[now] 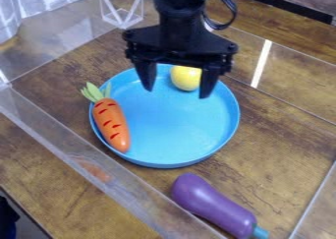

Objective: Move the carrot to the left side

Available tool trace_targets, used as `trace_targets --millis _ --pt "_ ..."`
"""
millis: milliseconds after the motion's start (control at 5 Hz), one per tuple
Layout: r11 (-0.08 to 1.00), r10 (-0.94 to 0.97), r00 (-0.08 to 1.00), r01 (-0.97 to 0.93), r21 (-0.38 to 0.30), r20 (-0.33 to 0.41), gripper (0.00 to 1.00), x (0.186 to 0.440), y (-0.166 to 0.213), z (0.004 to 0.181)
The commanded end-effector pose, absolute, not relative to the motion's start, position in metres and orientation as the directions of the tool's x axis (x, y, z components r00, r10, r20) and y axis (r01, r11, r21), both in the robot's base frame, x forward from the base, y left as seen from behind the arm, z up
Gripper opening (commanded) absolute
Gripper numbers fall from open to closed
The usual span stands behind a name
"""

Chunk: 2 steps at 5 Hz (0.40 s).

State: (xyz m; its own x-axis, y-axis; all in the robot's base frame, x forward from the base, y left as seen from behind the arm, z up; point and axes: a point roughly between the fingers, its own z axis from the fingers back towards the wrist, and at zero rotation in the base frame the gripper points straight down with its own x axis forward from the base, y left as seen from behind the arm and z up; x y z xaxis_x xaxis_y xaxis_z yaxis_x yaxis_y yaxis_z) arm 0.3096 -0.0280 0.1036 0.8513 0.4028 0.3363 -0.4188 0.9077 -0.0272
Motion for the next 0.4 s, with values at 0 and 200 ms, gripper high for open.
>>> trace_targets --millis 0,200 --pt "0.867 0.476 0.793 -0.496 -0.050 0.380 1.00 0.3134 -0.0088 0.1213" --pt "0.797 0.573 0.726 -0.601 -0.054 0.380 1.00 0.3124 0.0005 0.1183"
